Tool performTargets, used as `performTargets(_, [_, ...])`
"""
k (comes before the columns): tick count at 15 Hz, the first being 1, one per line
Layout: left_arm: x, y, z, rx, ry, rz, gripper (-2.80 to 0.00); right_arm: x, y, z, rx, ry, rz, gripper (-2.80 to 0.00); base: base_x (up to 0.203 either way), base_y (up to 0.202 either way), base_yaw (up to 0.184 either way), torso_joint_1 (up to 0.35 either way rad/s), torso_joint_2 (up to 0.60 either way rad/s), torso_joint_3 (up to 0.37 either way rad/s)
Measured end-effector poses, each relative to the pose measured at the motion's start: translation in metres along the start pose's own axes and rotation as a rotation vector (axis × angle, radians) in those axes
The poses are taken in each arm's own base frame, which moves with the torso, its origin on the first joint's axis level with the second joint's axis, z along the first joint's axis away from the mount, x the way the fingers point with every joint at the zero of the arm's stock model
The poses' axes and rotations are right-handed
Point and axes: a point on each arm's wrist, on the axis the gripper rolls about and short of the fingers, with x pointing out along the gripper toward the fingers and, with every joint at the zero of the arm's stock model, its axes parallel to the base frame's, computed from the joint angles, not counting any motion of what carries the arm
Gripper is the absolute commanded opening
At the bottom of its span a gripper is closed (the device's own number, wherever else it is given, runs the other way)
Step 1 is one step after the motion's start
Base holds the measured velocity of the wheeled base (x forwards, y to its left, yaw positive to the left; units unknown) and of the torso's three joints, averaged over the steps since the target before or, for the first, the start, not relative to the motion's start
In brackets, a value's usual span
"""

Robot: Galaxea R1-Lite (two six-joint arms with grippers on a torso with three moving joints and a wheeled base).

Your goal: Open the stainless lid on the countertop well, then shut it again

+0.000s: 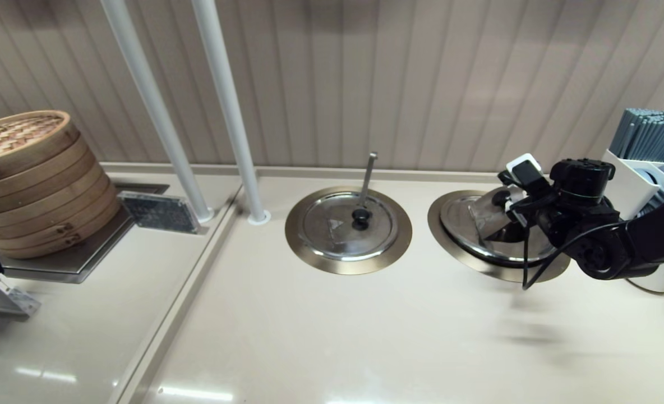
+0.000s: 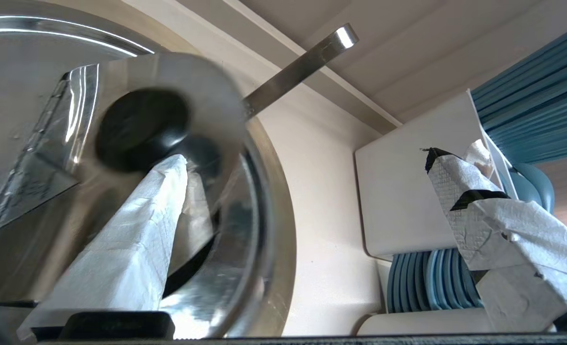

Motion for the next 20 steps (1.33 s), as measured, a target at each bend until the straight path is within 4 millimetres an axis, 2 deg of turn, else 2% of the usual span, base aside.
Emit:
performTargets(5, [0.000, 0.000, 0.000, 0.000, 0.000, -0.001, -2.80, -0.014, 0.002, -0.004, -0.029, 0.013, 0.029, 0.00, 0.000, 0.000, 0.000, 0.000, 0.00, 0.000])
performTargets(10, [0.000, 0.000, 0.000, 0.000, 0.000, -0.001, -2.80, -0.018, -0.011, -0.012, -0.064, 0.039, 0.010, 0.00, 0.000, 0.000, 0.000, 0.000, 0.00, 0.000])
performTargets(12, [0.000, 0.000, 0.000, 0.000, 0.000, -0.001, -2.80, -0.015, -0.020, -0.004, -0.021, 0.016, -0.025, 0.00, 0.000, 0.000, 0.000, 0.000, 0.00, 0.000])
performTargets(15, [0.000, 0.000, 0.000, 0.000, 0.000, 0.000, -2.80, -0.005, -0.036, 0.019, 0.175, -0.028, -0.052, 0.00, 0.000, 0.000, 0.000, 0.000, 0.00, 0.000])
performTargets(17, [0.000, 0.000, 0.000, 0.000, 0.000, 0.000, -2.80, -0.001, -0.041, 0.028, 0.314, 0.003, -0.001, 0.00, 0.000, 0.000, 0.000, 0.000, 0.00, 0.000])
performTargets(20, [0.000, 0.000, 0.000, 0.000, 0.000, 0.000, -2.80, -0.007, -0.039, 0.040, 0.414, 0.002, 0.083, 0.00, 0.000, 0.000, 0.000, 0.000, 0.00, 0.000])
